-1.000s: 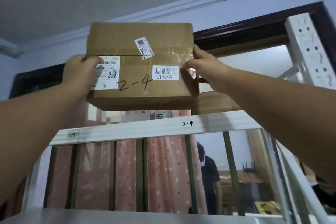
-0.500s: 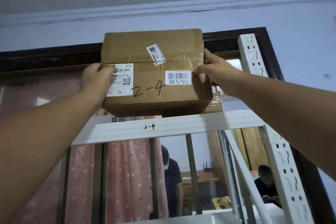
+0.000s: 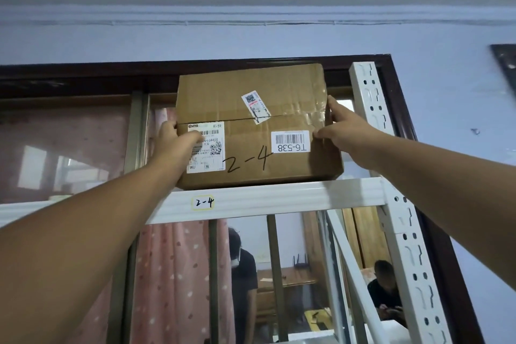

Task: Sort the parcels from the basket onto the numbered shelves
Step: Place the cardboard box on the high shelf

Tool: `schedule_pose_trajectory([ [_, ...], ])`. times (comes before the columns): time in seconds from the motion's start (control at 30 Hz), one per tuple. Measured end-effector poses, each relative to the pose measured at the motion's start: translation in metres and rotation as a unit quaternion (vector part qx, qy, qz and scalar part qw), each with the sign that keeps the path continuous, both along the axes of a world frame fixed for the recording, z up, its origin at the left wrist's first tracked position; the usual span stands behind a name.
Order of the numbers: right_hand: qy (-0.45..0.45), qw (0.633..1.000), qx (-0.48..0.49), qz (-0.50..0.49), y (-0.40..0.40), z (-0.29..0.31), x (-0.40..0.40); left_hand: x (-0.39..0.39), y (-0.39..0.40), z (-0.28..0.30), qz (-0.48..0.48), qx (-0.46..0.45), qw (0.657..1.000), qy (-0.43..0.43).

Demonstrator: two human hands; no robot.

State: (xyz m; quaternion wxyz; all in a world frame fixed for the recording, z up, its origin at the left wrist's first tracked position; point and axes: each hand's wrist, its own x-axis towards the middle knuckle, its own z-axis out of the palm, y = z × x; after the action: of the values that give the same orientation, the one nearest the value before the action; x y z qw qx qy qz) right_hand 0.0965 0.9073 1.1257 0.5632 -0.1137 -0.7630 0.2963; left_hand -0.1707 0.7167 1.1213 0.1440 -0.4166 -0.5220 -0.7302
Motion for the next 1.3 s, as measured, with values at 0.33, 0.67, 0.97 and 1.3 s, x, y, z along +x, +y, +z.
schedule_pose_trajectory([
  [0.33,0.005,1.000,0.010,-0.023,0.003,0.000,-0.007,-0.014,0.010,-0.001,0.072,-0.076,0.994,0.044],
  [0.67,-0.025,0.999,0.017,0.012,-0.008,-0.009,-0.022,-0.038,-0.008,-0.003,0.108,-0.048,0.992,0.036],
  [0.97,-0.070,0.997,0.033,-0.004,-0.020,-0.009,-0.042,-0.062,-0.028,-0.007,0.125,-0.060,0.989,0.043],
  [1.3,-0.064,0.997,0.036,-0.014,-0.015,-0.014,-0.046,-0.063,-0.031,-0.014,0.112,-0.065,0.990,0.055],
])
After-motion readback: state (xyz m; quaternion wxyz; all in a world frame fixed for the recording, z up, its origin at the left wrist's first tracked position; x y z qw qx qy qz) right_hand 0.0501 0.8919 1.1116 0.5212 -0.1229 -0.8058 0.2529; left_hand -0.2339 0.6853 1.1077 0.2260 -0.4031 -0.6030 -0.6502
